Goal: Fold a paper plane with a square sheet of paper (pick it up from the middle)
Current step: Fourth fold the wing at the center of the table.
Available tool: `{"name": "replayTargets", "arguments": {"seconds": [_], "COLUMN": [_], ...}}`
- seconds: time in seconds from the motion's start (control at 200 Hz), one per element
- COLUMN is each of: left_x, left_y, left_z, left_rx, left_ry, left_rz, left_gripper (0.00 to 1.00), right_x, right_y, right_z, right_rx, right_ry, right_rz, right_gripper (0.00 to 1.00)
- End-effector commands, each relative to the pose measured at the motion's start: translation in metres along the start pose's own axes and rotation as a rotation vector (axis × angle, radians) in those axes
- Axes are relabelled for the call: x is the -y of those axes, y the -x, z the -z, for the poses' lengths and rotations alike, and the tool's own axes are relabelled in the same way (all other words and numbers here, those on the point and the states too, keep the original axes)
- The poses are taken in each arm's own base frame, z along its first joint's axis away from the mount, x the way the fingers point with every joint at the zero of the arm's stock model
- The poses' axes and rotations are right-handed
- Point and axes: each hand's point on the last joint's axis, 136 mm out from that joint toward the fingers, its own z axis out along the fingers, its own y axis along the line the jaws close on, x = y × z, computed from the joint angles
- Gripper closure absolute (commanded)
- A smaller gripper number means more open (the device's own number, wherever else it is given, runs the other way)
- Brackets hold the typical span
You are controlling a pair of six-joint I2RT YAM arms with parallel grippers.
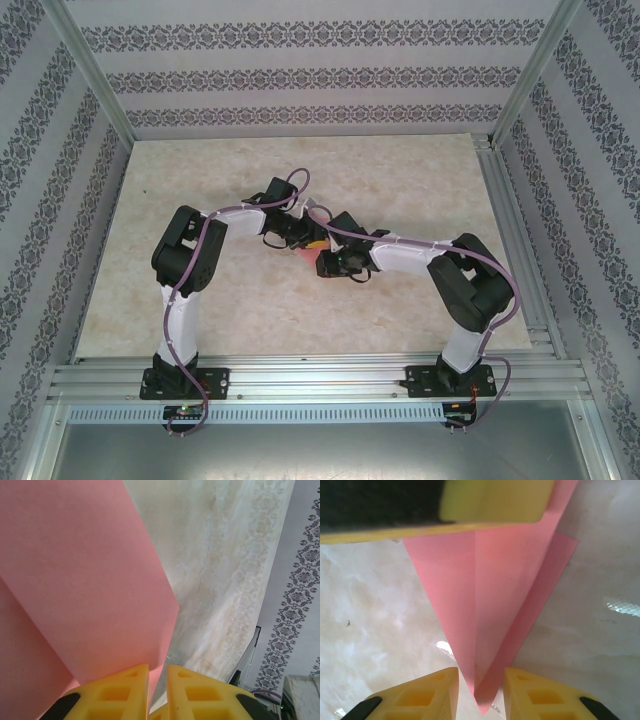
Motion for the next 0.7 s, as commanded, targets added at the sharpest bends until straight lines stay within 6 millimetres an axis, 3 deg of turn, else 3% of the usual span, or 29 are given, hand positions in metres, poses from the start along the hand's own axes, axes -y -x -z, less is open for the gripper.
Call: {"name": "replayTargets", "arguments": {"seconds": [0.0,0.31,0.694], "left_x": [0.008,0.009,0.009], "left_y": [0.006,0.006,0.006], "left_z": [-0.006,-0.005,-0.006], "left_rx": [0.004,0.003,0.0], "left_ry": [-0.029,-0.031,-0.029], "left_rz": [-0.029,-0.027,-0.027], "left_gripper": [0.82,0.82,0.82], "right_x": [0.0,0.002,0.001], "right_y": [0.011,0.007,0.005], "right_z": [0.008,0.001,-0.005], "right_rx": [0.044,0.022,0.023], "right_ry": [-0.061,-0.108,-0.1], "right_rz": [0.039,0.065,0.051], "right_gripper": [0.71,0.78,0.75]}}
